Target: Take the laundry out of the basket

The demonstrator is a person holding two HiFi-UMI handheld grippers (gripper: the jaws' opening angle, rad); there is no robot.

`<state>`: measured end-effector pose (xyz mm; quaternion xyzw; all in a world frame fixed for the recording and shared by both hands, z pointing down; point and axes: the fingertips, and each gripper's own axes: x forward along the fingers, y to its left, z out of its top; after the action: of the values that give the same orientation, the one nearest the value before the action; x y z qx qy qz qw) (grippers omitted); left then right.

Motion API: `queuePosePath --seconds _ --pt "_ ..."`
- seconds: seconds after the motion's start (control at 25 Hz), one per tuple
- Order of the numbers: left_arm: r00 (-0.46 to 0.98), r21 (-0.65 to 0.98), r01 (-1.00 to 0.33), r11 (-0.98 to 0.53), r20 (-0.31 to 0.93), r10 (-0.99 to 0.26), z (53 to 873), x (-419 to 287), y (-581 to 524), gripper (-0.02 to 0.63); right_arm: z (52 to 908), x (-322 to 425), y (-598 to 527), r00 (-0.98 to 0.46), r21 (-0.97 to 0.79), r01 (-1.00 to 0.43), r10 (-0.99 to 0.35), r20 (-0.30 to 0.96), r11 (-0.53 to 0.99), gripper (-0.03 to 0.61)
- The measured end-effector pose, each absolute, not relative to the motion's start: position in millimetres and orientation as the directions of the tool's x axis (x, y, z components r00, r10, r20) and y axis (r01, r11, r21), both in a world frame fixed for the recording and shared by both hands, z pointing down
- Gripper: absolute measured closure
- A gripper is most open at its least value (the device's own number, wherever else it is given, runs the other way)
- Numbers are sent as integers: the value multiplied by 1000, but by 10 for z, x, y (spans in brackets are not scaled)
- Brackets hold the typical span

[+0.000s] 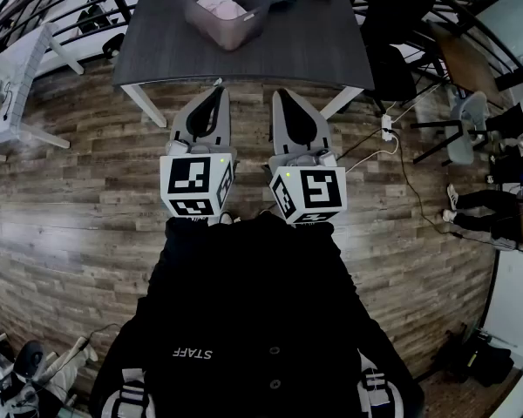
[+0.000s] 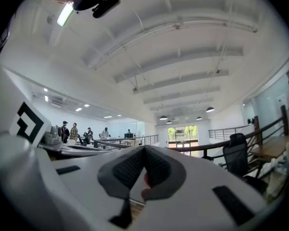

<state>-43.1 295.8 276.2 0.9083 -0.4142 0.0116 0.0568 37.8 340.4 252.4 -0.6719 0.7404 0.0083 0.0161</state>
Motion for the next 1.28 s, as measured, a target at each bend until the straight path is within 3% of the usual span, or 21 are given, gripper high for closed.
queuePosePath --seconds 1.28 --pt "645 149 -764 -628 142 -751 3393 -1096 2679 614 3078 -73 3136 -39 -19 -999 -998 52 38 564"
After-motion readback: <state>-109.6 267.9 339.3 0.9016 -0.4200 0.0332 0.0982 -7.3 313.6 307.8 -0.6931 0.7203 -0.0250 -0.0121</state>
